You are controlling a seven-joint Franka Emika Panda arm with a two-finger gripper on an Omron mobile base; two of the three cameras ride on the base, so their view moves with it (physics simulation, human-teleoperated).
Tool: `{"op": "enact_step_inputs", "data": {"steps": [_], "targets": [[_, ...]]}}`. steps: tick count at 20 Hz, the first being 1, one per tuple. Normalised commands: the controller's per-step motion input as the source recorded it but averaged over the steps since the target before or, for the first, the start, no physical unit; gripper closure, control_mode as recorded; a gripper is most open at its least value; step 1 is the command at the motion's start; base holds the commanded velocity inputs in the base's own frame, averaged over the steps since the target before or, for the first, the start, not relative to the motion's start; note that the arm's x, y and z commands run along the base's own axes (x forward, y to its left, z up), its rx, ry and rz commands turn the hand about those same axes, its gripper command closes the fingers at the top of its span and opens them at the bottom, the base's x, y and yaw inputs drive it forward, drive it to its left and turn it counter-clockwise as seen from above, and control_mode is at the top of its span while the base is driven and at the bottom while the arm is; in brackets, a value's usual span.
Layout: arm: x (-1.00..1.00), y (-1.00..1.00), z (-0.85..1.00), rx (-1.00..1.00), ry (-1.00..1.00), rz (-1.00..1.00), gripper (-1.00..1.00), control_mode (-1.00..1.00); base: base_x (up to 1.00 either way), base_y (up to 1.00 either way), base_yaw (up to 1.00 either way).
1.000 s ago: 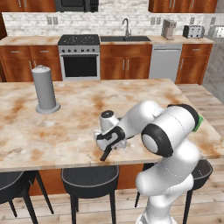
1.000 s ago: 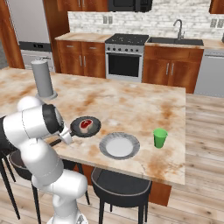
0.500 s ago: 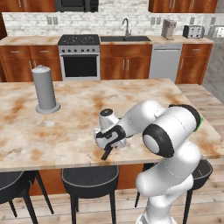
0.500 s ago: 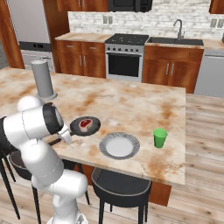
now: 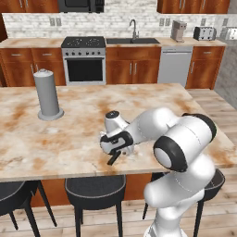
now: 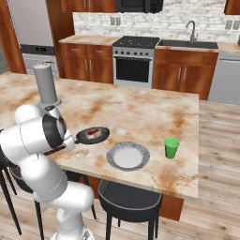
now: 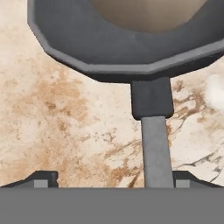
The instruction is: Pick up the pan with the steak in it and place it on the dining table. Then place the steak on the plate.
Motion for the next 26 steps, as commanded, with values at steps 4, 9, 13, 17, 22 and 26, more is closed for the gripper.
{"op": "enact_step_inputs", "data": {"steps": [4, 9, 13, 17, 22, 26], "targets": [[-0.23, -0.17, 0.28, 0.00, 0.00, -0.08, -1.00, -1.00, 0.00, 0.00, 0.00], [-0.30, -0.30, -0.07, -0.01, 0.00, -0.06, -1.00, -1.00, 0.00, 0.00, 0.00], [-0.23, -0.30, -0.56, -0.02, -0.01, -0.03, -1.00, -1.00, 0.00, 0.00, 0.00], [-0.31, -0.46, 0.39, 0.07, 0.01, -0.08, -1.00, -1.00, 0.00, 0.00, 0.00], [-0.29, -0.50, 0.96, 0.12, 0.00, -0.05, -1.00, -1.00, 0.00, 0.00, 0.00], [-0.26, -0.30, 1.00, 0.11, -0.01, -0.01, -1.00, -1.00, 0.00, 0.00, 0.00]]}}
